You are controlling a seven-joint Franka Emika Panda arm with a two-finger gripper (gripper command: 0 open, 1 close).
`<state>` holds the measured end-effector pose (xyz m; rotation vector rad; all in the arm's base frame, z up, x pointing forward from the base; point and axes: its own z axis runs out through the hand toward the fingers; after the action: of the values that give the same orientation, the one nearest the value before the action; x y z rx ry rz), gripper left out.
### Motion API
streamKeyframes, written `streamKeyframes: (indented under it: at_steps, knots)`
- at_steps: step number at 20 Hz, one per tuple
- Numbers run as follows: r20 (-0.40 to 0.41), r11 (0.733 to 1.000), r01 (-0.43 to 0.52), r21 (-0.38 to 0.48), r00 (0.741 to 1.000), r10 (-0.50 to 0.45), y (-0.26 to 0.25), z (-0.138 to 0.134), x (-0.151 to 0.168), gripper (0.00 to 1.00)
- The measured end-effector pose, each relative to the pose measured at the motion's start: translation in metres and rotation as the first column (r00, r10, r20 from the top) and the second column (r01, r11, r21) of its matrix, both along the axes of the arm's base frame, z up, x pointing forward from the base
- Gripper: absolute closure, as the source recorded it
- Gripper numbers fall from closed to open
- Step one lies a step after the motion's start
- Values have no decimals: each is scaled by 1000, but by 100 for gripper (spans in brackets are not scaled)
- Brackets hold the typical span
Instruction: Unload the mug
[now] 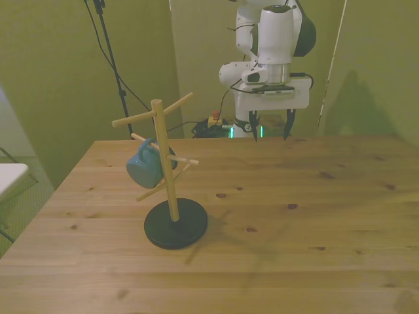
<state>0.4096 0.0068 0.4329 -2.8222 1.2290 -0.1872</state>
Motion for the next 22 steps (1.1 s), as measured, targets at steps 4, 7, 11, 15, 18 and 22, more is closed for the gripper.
streamKeyframes:
  at_steps: [4,7,11,15,18,22]
  knots:
    - [37,1000,-4,-2,999,4,-5,3,4,0]
    - [89,999,43,-33,995,-40,-33,11,6,0]
    - [158,988,139,-74,979,-126,-87,33,-4,0]
    - [280,964,237,-118,940,-197,-141,66,-20,0]
    - [385,948,282,-148,899,-207,-166,80,-21,0]
    - [415,934,328,-145,876,-244,-194,69,-3,0]
